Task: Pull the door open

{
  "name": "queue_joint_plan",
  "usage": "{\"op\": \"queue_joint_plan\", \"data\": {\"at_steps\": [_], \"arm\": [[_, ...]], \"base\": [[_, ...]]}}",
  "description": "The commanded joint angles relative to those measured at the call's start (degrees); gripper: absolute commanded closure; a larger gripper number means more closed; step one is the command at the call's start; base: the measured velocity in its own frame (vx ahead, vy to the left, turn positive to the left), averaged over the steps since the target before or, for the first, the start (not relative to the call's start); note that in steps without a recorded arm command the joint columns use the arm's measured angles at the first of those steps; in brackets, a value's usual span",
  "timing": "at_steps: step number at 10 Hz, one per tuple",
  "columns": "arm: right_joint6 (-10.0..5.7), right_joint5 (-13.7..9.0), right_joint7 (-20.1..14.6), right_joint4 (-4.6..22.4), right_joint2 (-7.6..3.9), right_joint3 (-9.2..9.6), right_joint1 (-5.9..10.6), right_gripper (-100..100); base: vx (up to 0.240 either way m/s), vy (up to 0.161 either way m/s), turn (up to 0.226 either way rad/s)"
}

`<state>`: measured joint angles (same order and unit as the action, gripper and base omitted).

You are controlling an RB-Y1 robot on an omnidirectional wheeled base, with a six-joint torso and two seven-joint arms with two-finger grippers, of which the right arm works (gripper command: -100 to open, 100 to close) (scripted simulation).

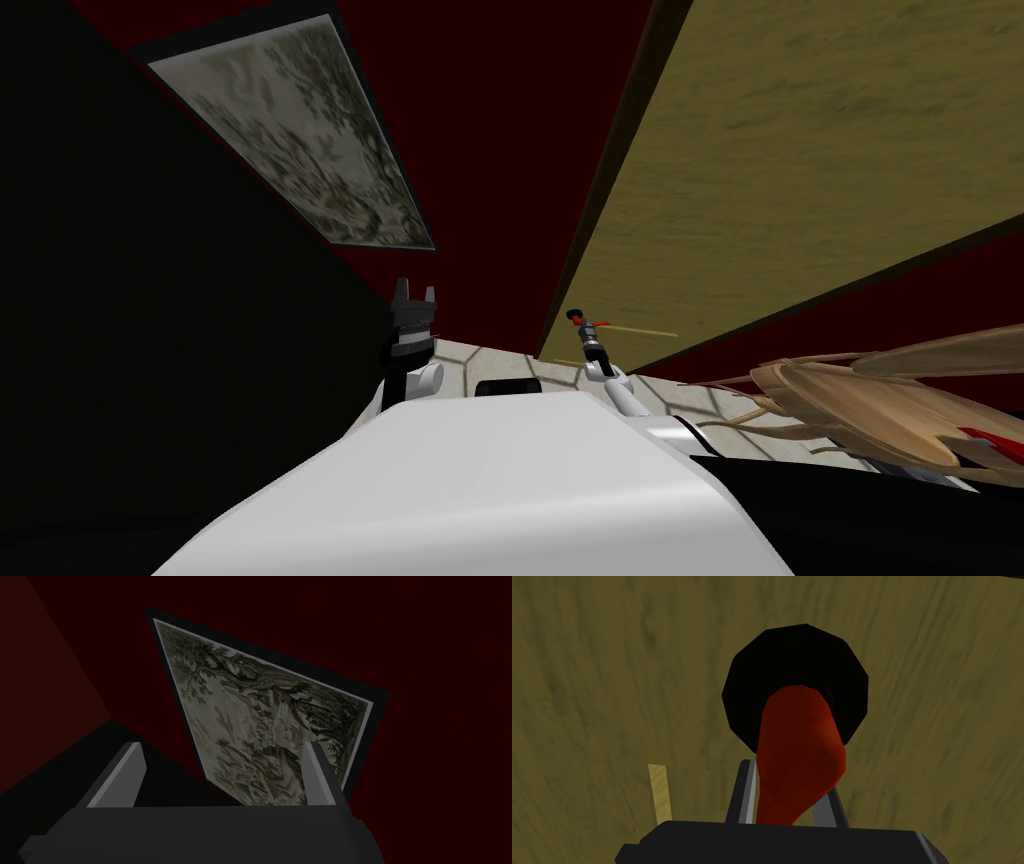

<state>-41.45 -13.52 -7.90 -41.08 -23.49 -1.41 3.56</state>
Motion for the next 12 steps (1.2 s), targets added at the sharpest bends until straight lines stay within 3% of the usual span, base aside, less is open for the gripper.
{"op": "queue_joint_plan", "data": {"at_steps": [1, 11, 12], "arm": [[-0.13, 0.0, 0.05, -0.09, -0.08, -0.05, 0.07, 100], [-4.27, 1.99, -6.37, -1.9, -4.51, 6.07, -3.6, 100], [-3.83, 1.9, -6.02, -1.81, -4.06, 5.86, -3.49, 100]], "base": [[0.0, 0.0, 0.0], [-0.197, -0.062, 0.11], [-0.09, -0.03, 0.027]]}}
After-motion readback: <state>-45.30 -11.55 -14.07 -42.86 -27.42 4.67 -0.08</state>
